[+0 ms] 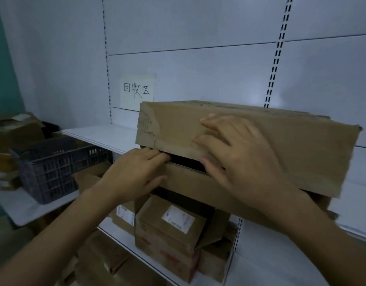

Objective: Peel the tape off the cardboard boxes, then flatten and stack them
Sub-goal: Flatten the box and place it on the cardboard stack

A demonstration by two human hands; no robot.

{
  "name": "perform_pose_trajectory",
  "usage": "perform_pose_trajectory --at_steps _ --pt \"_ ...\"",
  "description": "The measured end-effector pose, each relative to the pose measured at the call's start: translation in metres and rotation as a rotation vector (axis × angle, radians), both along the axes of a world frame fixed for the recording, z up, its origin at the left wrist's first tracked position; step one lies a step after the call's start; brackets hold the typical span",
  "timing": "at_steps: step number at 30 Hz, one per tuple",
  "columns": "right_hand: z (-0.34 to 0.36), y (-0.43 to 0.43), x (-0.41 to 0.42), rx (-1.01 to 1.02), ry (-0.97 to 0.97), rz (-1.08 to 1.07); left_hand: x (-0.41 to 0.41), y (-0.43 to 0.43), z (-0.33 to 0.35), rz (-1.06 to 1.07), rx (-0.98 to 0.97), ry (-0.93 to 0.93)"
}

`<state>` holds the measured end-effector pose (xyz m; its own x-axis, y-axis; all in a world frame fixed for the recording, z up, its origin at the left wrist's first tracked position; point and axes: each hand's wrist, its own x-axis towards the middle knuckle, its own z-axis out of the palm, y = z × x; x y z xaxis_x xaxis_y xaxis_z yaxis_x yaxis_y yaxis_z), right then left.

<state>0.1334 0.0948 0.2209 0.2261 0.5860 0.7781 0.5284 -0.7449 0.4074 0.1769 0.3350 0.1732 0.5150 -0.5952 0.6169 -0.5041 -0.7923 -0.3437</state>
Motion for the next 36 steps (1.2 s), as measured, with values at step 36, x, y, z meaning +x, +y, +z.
perform_pose_trajectory --at_steps 36 --pt "0.054 0.203 -0.012 0.118 -0.153 -0.653 0.037 -0.002 0.044 -0.125 -1.268 1.052"
